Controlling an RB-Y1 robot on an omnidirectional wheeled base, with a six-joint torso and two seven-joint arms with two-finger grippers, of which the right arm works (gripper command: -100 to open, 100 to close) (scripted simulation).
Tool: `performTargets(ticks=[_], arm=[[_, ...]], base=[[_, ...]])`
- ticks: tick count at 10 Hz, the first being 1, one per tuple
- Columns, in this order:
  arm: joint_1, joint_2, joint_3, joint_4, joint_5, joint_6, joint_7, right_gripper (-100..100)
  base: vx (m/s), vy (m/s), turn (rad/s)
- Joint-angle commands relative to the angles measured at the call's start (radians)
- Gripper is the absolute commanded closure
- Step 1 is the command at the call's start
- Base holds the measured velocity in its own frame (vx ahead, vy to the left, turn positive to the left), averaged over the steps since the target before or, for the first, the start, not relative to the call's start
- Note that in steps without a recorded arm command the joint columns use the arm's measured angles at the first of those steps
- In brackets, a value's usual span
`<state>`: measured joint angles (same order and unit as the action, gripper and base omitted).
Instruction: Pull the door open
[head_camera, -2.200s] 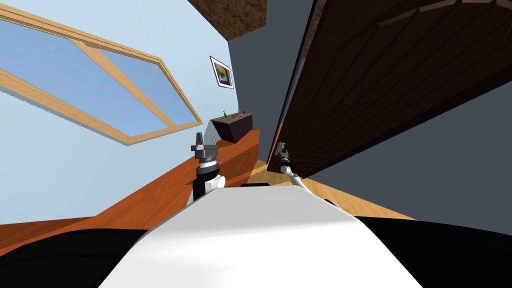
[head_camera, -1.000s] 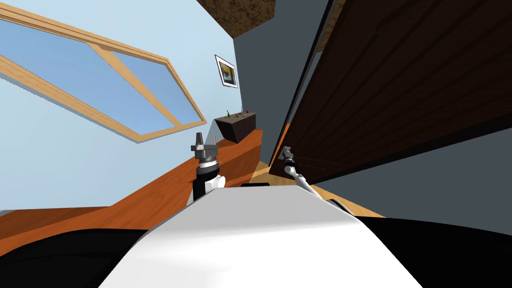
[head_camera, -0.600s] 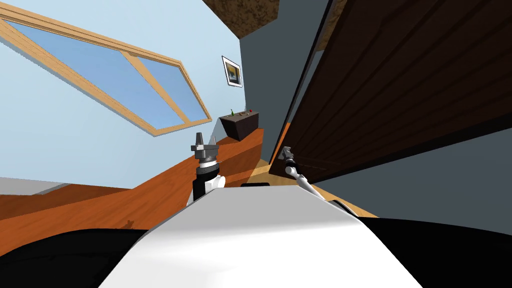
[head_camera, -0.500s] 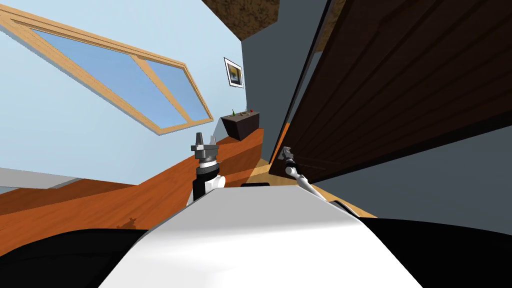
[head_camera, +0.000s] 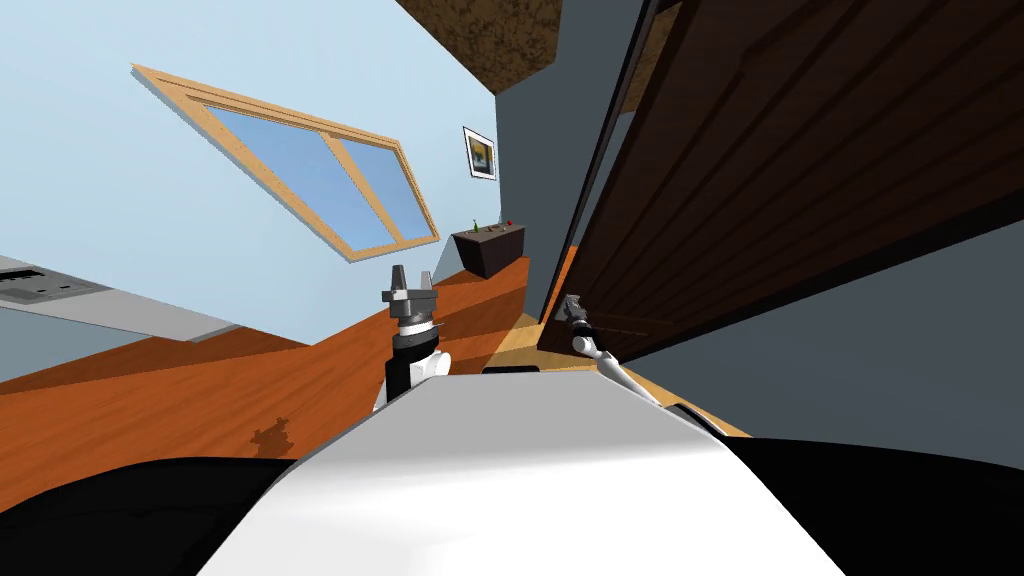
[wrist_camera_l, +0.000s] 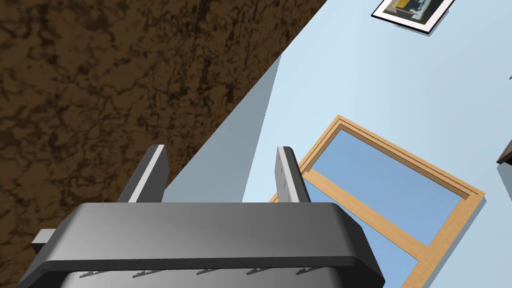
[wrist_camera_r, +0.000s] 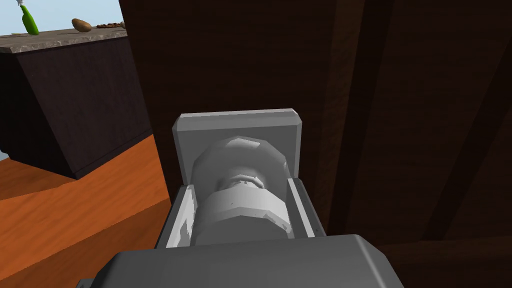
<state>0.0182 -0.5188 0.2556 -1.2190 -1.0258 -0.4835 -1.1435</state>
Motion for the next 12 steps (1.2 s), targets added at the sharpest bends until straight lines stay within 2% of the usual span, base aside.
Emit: performTargets(ticks=[1,10,11,12], arm=[[0.006,-0.014,0.014,-0.009,0.005,-0.006,-0.017,100],[0.042,-0.1,0.1,-0.061,0.035,-0.041,-0.119,100],[0.039,-0.094,0.094,-0.056,0.033,-0.037,-0.11,100],[0.048,-0.112,0.114,-0.065,0.037,-0.048,-0.128,100]], base=[[-0.14,-0.025,0.098],[-0.203,-0.067,0.112],[-0.099,-0.013,0.025],[-0.139,-0.036,0.097]])
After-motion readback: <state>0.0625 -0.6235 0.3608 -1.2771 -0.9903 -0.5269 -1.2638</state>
